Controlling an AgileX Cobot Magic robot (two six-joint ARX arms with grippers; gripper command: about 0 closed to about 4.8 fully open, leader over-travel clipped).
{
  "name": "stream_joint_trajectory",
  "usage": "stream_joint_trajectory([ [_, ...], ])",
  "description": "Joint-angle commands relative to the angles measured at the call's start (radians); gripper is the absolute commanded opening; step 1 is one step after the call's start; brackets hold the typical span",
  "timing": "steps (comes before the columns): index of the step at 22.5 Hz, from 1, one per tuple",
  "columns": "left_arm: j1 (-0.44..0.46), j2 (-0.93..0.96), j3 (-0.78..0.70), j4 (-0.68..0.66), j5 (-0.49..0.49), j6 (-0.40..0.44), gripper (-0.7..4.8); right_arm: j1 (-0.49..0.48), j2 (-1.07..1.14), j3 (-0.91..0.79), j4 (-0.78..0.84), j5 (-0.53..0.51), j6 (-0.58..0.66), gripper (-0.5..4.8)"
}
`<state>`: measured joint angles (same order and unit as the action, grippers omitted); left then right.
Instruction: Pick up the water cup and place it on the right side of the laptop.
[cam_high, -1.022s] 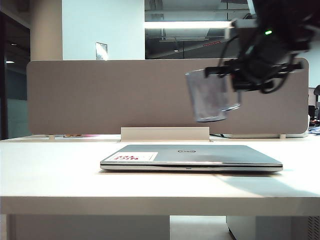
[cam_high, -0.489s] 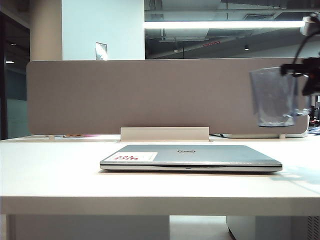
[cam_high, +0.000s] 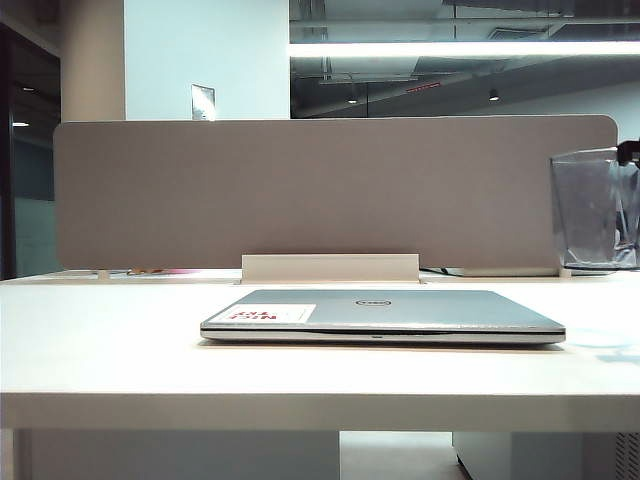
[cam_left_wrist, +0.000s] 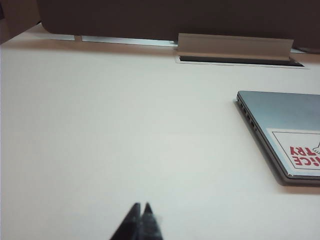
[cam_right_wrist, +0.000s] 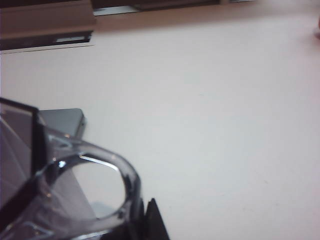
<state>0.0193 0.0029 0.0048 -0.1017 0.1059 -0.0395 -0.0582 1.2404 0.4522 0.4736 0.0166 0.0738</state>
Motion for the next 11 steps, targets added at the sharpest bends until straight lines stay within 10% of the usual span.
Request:
stream_joint_trajectory([
  [1,0.000,0.001,0.003,-0.005,0.008,-0.002,-0.04,-0.013,0.028,0.001,0.061,-0.022,-0.001,-0.03],
  [11,0.000,0.001,0.003,-0.006,0.015,-0.002,-0.03,-0.042,0.194,0.001,0.171,-0.101,-0.057,-0.03],
])
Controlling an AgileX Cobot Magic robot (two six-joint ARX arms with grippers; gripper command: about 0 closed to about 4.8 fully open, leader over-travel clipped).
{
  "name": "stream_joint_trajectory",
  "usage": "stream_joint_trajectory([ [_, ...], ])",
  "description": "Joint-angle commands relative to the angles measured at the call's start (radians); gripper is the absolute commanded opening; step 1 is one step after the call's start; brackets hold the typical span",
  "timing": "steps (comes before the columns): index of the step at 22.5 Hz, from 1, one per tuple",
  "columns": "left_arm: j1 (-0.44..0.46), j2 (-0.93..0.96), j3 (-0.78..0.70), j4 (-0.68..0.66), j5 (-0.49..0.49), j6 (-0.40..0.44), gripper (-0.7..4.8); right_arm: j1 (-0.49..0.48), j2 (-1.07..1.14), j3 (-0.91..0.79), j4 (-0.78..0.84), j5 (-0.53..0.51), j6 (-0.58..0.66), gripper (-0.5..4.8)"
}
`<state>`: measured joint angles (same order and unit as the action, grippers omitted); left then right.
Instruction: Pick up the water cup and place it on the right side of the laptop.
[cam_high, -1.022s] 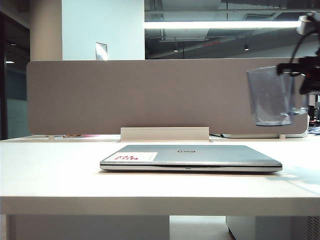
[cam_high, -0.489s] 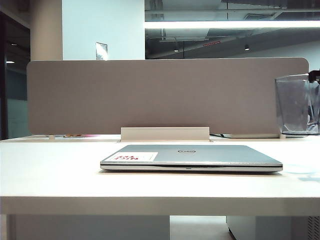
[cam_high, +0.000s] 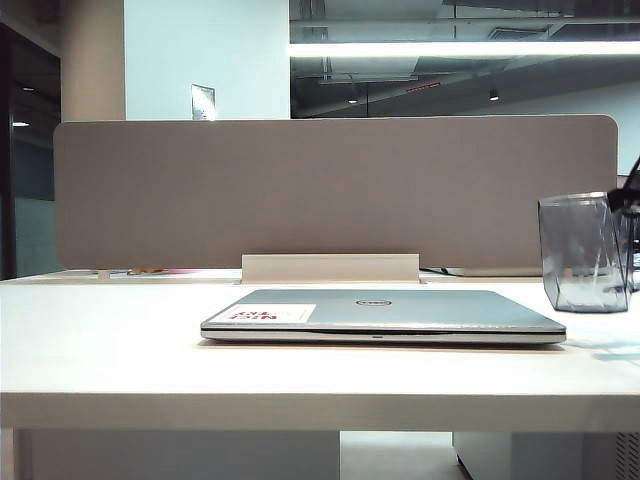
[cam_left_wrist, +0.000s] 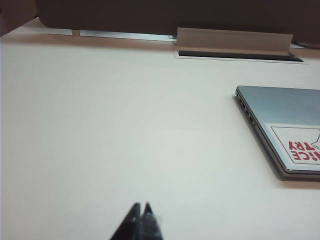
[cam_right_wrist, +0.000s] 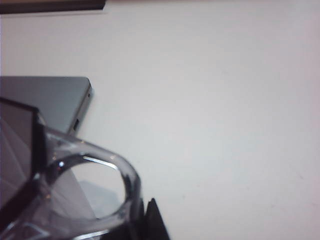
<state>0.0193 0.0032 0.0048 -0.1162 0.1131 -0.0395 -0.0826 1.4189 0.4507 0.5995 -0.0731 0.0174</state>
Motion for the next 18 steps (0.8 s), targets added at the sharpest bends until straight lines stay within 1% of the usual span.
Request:
stream_joint_trajectory([
  [1,0.000,0.001,0.003,0.009,0.007,-0.002,-0.03,-0.027,0.023,0.002,0.052,-0.024,-0.003,-0.03],
  [5,-0.001,0.001,0.003,0.009,0.007,-0.002,-0.03,-0.072,0.039,0.003,0.074,-0.087,-0.027,-0.03],
  [7,-0.001,0.001,0.003,0.009,0.006,-0.002,-0.03,-0.114,0.061,0.003,0.117,-0.164,-0.032,-0.03],
  [8,-0.001,0.001,0.003,0.009,0.007,-0.002,-0.03,-0.125,0.071,0.003,0.134,-0.179,-0.034,-0.03],
  [15,-0.001,0.001,0.003,0.009,0.007,-0.002,-0.03,-0.138,0.134,0.017,0.161,-0.245,-0.072,-0.03],
  [18,-0.001,0.001,0.003,0.009,0.007,-0.002,-0.04,-0.138,0.150,0.024,0.169,-0.243,-0.075,-0.03],
])
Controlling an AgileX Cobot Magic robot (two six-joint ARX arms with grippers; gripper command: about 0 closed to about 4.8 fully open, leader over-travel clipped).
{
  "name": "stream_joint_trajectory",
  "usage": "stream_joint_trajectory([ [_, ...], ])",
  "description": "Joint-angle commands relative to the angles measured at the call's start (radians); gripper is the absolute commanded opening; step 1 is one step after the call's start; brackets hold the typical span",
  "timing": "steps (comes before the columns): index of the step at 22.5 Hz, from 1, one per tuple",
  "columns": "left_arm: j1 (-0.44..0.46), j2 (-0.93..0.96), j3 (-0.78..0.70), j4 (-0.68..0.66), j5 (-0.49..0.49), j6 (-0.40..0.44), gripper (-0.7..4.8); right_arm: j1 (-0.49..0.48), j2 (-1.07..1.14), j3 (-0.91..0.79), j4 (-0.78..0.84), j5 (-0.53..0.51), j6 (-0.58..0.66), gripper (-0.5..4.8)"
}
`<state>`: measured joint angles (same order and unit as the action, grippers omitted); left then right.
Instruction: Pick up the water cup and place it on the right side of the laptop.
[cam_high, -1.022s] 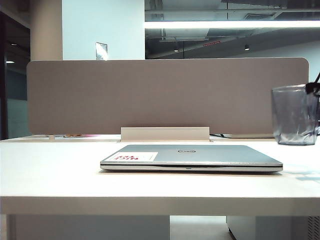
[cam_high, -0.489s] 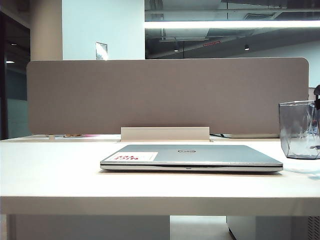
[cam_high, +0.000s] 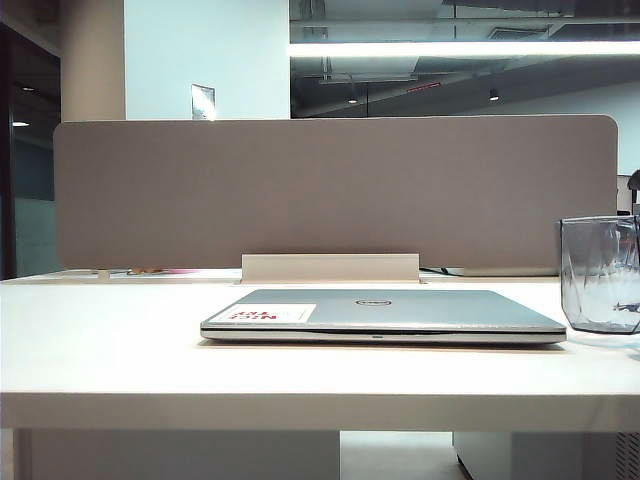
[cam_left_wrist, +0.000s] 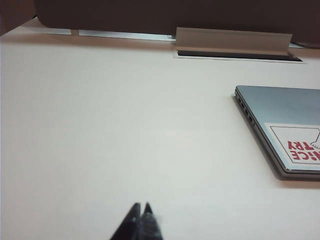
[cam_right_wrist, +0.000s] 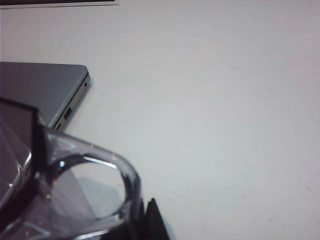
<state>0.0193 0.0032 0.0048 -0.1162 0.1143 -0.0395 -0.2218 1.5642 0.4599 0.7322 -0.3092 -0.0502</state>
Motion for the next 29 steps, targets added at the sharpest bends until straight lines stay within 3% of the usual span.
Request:
stream_joint_trajectory([
  [1,-0.001,0.001,0.003,0.009,0.005,-0.002,-0.04,0.001,0.006,0.017,0.034,-0.008,-0.011,-0.03],
  [16,-0.001,0.001,0.003,0.009,0.002,-0.002,-0.04,-0.011,0.116,0.050,0.069,-0.034,-0.037,0.03],
  [19,-0.001,0.001,0.003,0.009,0.003,-0.002,-0.04,-0.010,0.116,0.050,0.077,-0.031,-0.037,0.72],
  [29,-0.001,0.001,0.003,0.009,0.002,-0.002,-0.04,-0.008,0.102,0.048,0.068,-0.035,-0.025,0.92],
])
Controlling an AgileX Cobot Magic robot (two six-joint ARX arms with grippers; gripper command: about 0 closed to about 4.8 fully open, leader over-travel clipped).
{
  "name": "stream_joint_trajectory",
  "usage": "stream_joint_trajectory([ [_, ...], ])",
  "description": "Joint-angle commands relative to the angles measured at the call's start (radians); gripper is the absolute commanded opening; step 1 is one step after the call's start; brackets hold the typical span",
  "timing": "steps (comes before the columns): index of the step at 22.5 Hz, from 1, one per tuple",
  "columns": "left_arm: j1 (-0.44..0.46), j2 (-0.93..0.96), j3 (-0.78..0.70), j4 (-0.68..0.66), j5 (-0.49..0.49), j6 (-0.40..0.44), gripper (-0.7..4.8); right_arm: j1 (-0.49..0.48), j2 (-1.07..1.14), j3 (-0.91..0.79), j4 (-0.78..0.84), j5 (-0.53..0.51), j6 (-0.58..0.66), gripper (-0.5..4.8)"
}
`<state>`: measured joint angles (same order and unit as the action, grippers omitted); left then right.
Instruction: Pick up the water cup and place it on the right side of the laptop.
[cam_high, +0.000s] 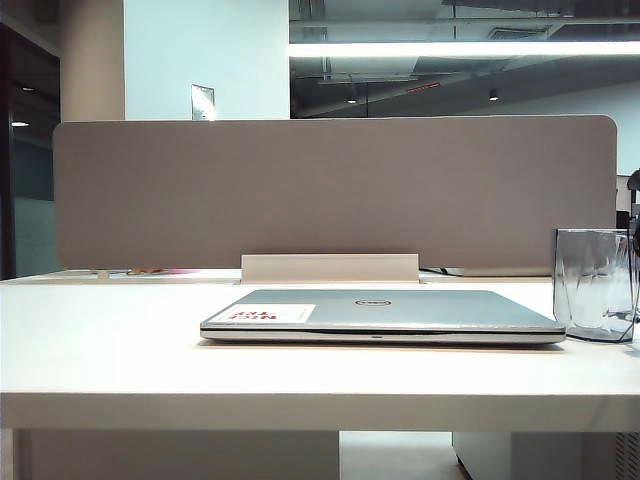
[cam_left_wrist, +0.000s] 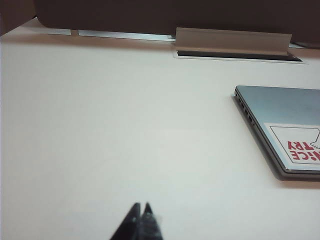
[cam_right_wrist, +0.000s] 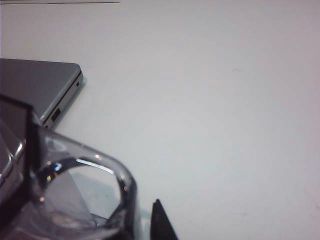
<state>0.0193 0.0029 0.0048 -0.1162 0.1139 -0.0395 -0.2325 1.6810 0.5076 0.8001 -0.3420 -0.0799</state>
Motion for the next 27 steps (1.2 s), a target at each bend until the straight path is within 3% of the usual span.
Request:
stream_joint_trajectory([
  [1,-0.001,0.001,0.003,0.009,0.003,-0.002,-0.04,0.003,-0.018,0.001,-0.002,-0.002,0.005,1.00],
  [8,-0.001,0.001,0.003,0.008,0.003,-0.002,-0.04,0.003,-0.056,0.000,-0.032,-0.002,0.005,1.08],
  [27,-0.001,0.001,0.003,0.002,0.003,-0.002,-0.04,0.003,-0.262,-0.001,-0.382,-0.001,-0.003,1.27],
])
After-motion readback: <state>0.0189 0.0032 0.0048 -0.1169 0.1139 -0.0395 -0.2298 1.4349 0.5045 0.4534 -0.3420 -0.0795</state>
